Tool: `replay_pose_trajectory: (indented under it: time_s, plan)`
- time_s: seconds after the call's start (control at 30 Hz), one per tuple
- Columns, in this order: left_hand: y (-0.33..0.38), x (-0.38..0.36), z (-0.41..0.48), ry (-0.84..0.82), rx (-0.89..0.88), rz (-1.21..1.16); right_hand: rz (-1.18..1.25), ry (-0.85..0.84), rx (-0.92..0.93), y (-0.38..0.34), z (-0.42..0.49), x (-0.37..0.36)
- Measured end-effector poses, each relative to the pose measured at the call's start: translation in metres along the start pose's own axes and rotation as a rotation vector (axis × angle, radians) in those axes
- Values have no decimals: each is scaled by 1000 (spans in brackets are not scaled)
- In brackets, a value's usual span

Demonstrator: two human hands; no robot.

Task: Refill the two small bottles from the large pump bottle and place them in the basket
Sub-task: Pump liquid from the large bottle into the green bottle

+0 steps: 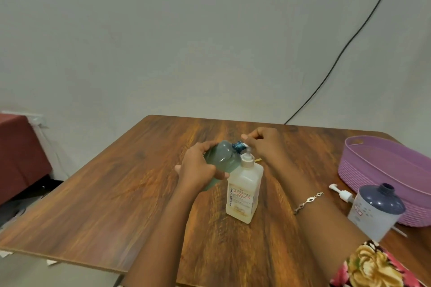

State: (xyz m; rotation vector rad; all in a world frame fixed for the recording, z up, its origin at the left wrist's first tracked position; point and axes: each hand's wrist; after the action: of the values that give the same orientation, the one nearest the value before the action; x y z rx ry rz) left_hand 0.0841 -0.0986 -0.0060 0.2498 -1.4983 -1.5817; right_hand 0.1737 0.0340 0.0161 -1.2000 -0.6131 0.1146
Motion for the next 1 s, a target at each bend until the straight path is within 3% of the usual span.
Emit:
replay_pose_trajectory:
  time_s: [0.6, 1.0]
  plan:
    - [-4, -4, -5, 17, 20, 61, -3, 115, 31, 6, -10, -13]
    - [9, -1, -1, 11, 29, 162, -70, 52, 20, -2, -4, -4]
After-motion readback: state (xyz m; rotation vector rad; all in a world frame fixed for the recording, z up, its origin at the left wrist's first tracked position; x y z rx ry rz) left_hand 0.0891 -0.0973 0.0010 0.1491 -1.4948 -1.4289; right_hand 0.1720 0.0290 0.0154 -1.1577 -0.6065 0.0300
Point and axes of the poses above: each hand's wrist, its own z-axis towards the middle knuckle, its own x-axis out of the back of the hand, y = z × x, and after that the axes turned 4 degrees about -x, right-handed
